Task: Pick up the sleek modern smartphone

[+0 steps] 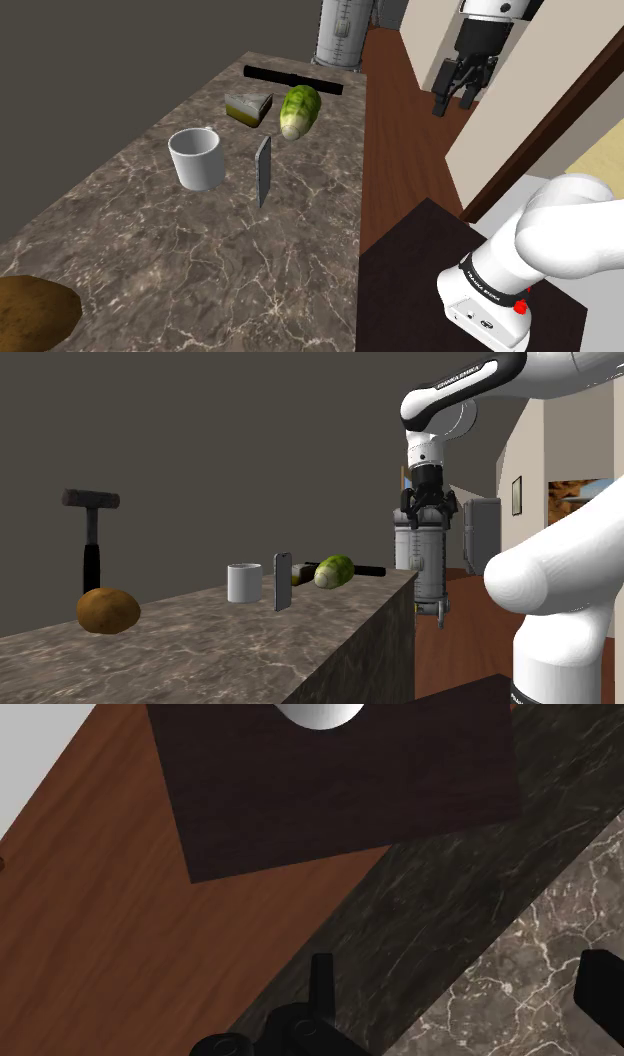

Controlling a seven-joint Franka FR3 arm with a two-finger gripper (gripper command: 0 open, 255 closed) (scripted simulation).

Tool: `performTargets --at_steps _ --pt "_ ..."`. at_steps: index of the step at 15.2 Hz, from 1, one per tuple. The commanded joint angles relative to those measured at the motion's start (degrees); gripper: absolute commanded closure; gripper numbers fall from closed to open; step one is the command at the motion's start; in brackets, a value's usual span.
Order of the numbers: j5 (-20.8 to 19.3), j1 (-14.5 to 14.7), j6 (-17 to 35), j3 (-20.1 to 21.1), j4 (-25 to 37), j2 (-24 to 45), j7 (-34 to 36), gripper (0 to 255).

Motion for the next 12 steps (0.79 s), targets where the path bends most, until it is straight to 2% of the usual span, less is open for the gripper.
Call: performTargets --at_steps 1,12 --pt "0.0 0.0 0.0 0.0 0.0 0.0 0.0 0" --pt "4.8 6.8 11.3 8.8 7.5 15.6 1.1 0"
